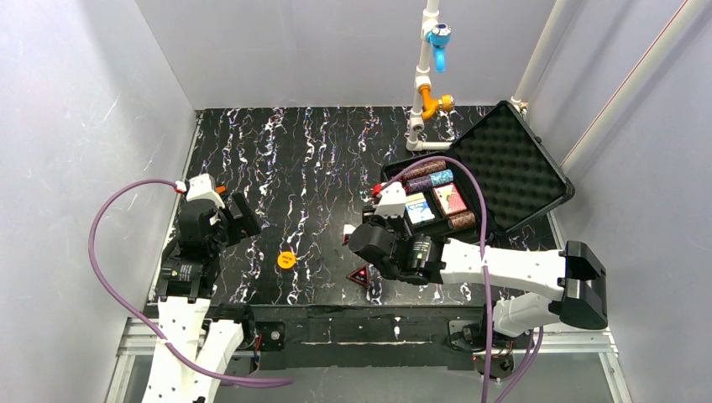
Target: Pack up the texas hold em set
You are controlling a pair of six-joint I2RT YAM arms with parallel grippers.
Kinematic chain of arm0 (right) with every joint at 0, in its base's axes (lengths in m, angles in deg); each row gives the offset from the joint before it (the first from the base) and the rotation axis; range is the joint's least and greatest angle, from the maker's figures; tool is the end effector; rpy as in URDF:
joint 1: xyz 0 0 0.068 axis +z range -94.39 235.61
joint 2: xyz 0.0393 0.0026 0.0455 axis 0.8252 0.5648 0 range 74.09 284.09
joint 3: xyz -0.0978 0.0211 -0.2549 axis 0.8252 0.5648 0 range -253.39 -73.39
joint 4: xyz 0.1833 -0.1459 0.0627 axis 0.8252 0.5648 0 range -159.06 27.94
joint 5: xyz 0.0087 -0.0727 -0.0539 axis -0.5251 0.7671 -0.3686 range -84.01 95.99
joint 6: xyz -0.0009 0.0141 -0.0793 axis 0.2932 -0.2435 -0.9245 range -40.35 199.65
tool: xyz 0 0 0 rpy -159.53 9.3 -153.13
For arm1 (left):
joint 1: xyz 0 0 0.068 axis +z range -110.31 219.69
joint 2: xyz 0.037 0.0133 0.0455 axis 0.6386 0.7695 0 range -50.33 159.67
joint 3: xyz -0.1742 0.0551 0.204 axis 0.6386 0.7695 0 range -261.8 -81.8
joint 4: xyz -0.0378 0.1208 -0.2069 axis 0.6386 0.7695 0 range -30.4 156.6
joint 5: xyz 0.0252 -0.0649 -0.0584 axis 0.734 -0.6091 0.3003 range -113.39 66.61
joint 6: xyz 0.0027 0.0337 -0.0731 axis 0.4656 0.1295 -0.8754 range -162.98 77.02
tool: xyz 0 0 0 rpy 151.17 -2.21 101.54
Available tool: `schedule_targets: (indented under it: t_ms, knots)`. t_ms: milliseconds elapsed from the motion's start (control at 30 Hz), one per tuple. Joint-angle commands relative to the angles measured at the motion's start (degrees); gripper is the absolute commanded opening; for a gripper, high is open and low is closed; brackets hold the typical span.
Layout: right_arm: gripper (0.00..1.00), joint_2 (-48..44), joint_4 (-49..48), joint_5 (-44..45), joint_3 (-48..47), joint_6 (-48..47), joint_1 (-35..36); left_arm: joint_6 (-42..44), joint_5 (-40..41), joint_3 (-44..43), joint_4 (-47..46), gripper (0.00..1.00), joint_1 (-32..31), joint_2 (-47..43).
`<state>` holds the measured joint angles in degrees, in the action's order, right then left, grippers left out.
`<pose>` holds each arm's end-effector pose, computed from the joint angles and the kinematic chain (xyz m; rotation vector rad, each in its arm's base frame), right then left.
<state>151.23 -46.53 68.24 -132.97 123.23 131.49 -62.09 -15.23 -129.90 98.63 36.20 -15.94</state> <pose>0.1267 0.2514 0.2927 -0.0151 1.8792 0.1763 0.1348 0.0017 0.3136 -0.3626 1.9766 -0.1085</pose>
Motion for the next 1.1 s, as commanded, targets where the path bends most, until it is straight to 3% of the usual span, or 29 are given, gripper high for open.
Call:
schedule_targets:
  t_ms: [0,167,367,500,667,800,1067]
  knots:
    - [0.01,-4.0,0.1,8.5,-1.9,8.1,0.2,0.7,1.2,0.8,-0.7,0.99,0.2,-0.4]
    - [0.01,-4.9,-1.0,8.5,-0.9,7.8,0.2,1.1,3.3,1.7,-2.0,0.99,0.2,-0.8]
    - [0.01,-5.4,-1.2,7.6,-0.5,7.9,0.2,3.1,12.3,7.0,-8.5,0.99,0.3,-2.9]
    - [0.01,-6.3,-1.3,7.5,-0.1,8.1,0.2,7.0,12.5,14.9,-20.7,0.99,0.2,-3.2]
    - [0.01,-7.9,-1.1,8.5,1.2,9.5,0.2,13.9,8.7,24.0,-45.5,0.99,0.4,3.5]
    - [0.01,-8.6,6.5,9.9,1.9,19.2,-0.2,10.7,7.6,25.8,-57.6,0.99,3.2,16.1]
    - [0.01,-9.3,28.2,8.6,0.0,45.8,-2.3,14.5,6.2,30.5,-78.9,0.99,3.4,34.3]
